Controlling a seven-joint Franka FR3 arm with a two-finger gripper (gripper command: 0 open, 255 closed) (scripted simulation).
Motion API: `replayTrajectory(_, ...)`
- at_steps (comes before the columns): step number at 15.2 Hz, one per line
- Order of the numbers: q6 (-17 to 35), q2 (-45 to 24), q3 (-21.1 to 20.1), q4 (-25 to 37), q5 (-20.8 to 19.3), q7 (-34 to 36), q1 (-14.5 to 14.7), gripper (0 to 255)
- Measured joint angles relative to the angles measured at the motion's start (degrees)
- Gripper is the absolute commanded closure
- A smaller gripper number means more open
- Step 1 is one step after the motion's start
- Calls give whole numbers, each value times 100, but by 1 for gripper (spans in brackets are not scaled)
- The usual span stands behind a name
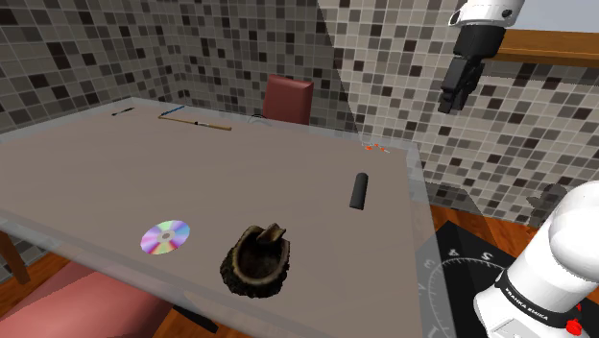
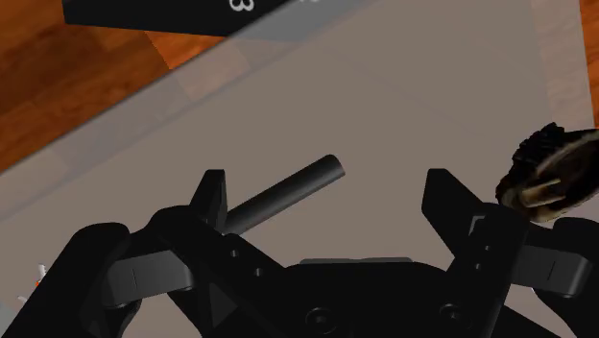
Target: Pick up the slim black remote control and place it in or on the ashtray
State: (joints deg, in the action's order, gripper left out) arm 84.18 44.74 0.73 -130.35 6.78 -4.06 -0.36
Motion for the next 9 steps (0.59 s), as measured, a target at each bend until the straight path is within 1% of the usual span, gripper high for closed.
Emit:
replayTrajectory(1, 0, 0, 0, 0, 0, 0, 0, 0)
replayTrajectory(3, 218, -101, -118, -152, 92, 284, -69, 0)
replayTrajectory(9, 1164, -719, -607, -615, 462, 1613, -378, 0)
